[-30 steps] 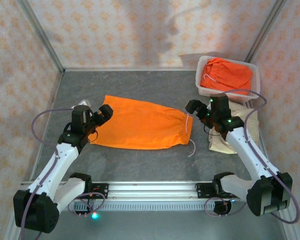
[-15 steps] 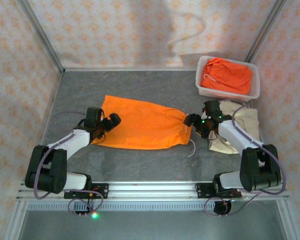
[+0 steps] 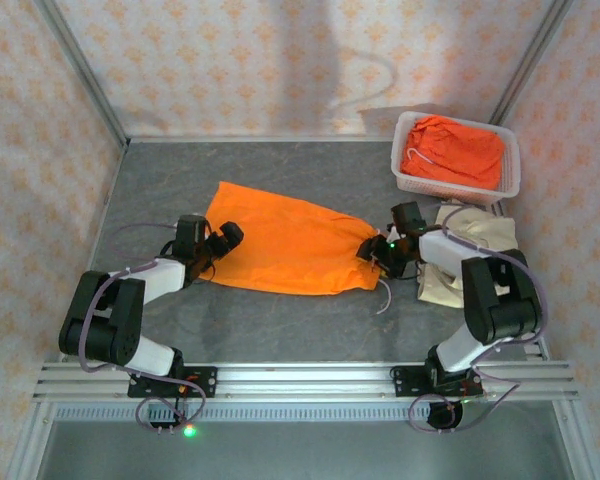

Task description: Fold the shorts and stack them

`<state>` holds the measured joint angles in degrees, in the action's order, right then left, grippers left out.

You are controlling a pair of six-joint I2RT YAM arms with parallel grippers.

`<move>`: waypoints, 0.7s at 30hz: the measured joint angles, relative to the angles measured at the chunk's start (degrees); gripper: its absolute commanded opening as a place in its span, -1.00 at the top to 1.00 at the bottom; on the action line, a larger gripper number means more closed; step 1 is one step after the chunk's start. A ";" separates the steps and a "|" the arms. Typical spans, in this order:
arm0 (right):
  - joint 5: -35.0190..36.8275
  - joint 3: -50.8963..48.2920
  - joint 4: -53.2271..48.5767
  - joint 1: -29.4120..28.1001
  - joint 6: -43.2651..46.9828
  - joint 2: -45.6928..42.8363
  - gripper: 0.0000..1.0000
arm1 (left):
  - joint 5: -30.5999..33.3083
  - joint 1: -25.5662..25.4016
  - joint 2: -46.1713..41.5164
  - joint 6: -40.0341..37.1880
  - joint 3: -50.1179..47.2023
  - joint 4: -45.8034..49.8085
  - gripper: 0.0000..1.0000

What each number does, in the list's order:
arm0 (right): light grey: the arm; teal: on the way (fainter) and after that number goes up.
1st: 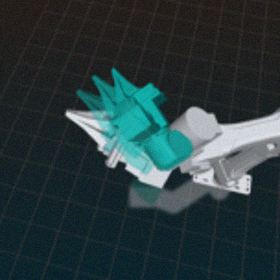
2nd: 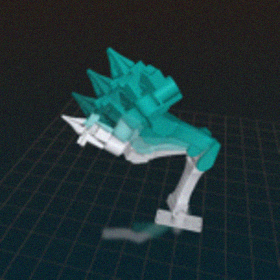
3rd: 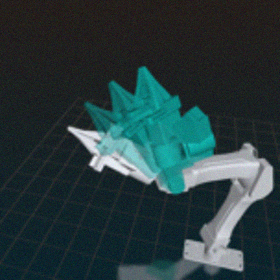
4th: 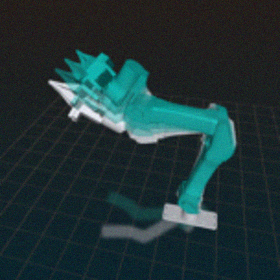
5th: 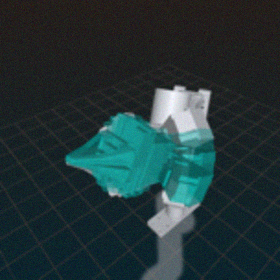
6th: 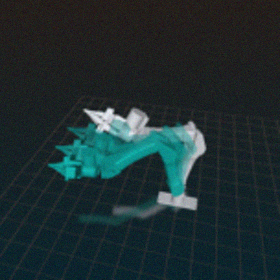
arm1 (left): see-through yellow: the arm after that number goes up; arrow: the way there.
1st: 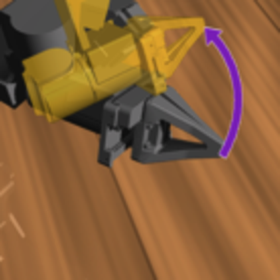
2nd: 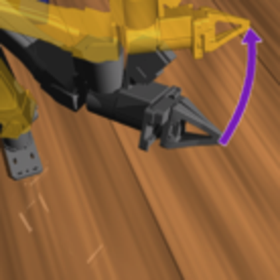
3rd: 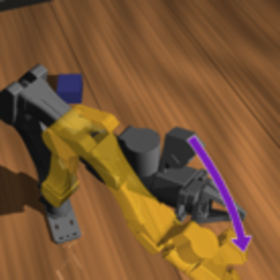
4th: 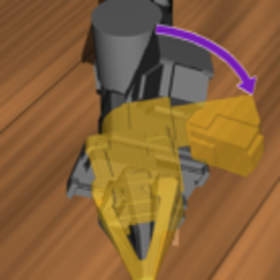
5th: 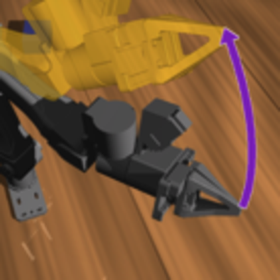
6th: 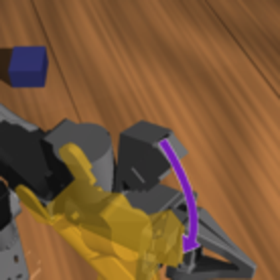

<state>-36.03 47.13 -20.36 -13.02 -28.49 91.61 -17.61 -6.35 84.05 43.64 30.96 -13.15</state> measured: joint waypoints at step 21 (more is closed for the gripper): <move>6.29 8.11 -4.59 -2.21 3.76 6.47 1.00 | 0.11 0.00 -11.50 -0.09 -0.44 11.58 -1.00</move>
<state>-29.74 55.24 -24.95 -15.22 -24.73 98.08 -17.50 -6.35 72.55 43.55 30.52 -1.56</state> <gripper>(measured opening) 0.099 0.998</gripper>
